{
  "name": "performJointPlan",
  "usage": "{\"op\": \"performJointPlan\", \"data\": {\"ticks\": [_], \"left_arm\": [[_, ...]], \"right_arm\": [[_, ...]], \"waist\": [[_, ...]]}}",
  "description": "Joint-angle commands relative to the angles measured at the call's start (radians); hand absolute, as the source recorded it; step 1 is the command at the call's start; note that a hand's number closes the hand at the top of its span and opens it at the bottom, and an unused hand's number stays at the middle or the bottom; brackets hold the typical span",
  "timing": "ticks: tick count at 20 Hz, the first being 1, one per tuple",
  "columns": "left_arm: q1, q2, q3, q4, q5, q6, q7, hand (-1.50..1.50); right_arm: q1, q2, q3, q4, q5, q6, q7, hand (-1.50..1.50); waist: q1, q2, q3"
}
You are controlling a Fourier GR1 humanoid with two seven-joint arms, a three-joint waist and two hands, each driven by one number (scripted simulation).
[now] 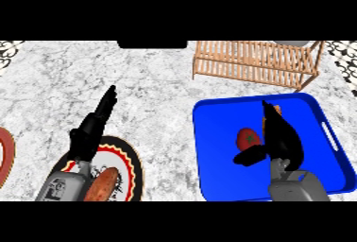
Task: Pick the tomato from the tray and place it in the tiered shelf
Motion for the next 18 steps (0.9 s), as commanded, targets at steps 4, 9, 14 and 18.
{"op": "performJointPlan", "data": {"ticks": [4,9,14,18], "left_arm": [[0.026,-0.032,0.03,0.018,-0.027,-0.035,-0.036,0.0],[0.03,-0.039,0.032,-0.047,-0.04,-0.036,0.028,0.0],[0.017,-0.046,0.061,0.078,-0.059,-0.046,-0.085,0.0],[0.033,-0.063,0.054,-0.017,-0.064,-0.038,-0.031,0.0]], "right_arm": [[-0.027,0.023,-0.068,0.043,-0.01,0.043,-0.045,-1.5],[0.068,0.089,0.03,0.059,0.073,-0.02,-0.038,-1.5],[0.055,0.008,-0.001,0.065,0.043,0.076,-0.136,1.5],[0.069,0.026,0.022,0.145,0.128,-0.021,-0.19,1.5]], "waist": [[0.0,0.0,0.0],[0.0,-0.001,0.0],[-0.003,0.0,0.0],[0.001,0.0,0.0]]}}
